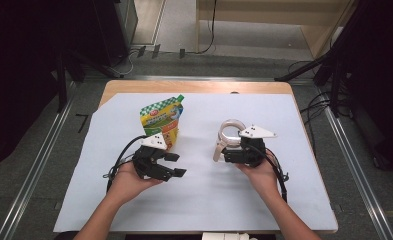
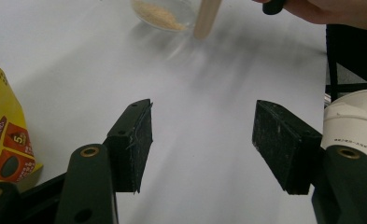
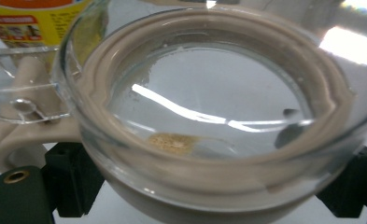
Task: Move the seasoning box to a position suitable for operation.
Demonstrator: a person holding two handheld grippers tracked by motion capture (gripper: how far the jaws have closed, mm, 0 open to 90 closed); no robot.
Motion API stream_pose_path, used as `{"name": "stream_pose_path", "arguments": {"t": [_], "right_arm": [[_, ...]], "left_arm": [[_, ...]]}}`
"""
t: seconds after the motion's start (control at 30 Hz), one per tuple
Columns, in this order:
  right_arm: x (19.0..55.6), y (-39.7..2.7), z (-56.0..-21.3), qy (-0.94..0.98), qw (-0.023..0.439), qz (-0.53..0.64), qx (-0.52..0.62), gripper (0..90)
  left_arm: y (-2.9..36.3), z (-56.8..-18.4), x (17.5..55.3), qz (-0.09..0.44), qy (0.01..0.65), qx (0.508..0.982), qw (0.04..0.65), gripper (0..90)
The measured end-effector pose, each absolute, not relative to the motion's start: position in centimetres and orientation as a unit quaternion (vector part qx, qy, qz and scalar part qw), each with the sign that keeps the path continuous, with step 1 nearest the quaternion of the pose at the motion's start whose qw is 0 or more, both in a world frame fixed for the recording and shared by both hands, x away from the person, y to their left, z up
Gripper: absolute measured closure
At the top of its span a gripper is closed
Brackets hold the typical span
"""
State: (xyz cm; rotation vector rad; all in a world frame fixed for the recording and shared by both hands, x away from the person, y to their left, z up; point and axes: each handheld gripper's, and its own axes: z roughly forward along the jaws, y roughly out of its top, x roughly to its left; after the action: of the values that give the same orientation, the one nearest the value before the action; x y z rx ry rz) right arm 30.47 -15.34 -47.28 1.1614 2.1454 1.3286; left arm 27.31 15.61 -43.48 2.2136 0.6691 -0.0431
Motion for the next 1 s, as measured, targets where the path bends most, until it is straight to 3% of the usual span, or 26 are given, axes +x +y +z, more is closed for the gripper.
{"name": "stream_pose_path", "arguments": {"t": [0.77, 1.0], "right_arm": [[26.0, -10.9, -48.9, 0.799, 0.130, 0.467, 0.356, 12.1], [25.7, -10.0, -49.7, 0.810, 0.138, 0.459, 0.339, 12.0]], "left_arm": [[15.3, -43.7, 27.6, -0.022, 0.264, 0.877, 0.401, 38.9], [15.1, -43.7, 27.4, -0.020, 0.260, 0.878, 0.401, 38.9]]}}
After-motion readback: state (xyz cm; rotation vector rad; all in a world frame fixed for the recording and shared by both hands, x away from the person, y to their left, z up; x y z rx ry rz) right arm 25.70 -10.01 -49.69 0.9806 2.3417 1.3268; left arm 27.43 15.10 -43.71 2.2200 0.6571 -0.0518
